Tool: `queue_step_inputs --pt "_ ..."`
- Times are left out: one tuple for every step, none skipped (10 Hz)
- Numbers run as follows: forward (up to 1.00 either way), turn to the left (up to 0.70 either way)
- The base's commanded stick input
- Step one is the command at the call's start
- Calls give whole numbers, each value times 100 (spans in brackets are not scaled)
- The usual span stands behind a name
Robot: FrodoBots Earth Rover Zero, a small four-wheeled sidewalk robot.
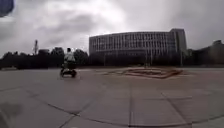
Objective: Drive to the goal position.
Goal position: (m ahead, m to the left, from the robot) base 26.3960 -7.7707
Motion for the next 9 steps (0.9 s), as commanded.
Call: queue_step_inputs --pt "70 0" --pt "70 0" --pt "70 0" --pt "70 0" --pt "70 0" --pt "70 0" --pt "70 0" --pt "70 0" --pt "70 0"
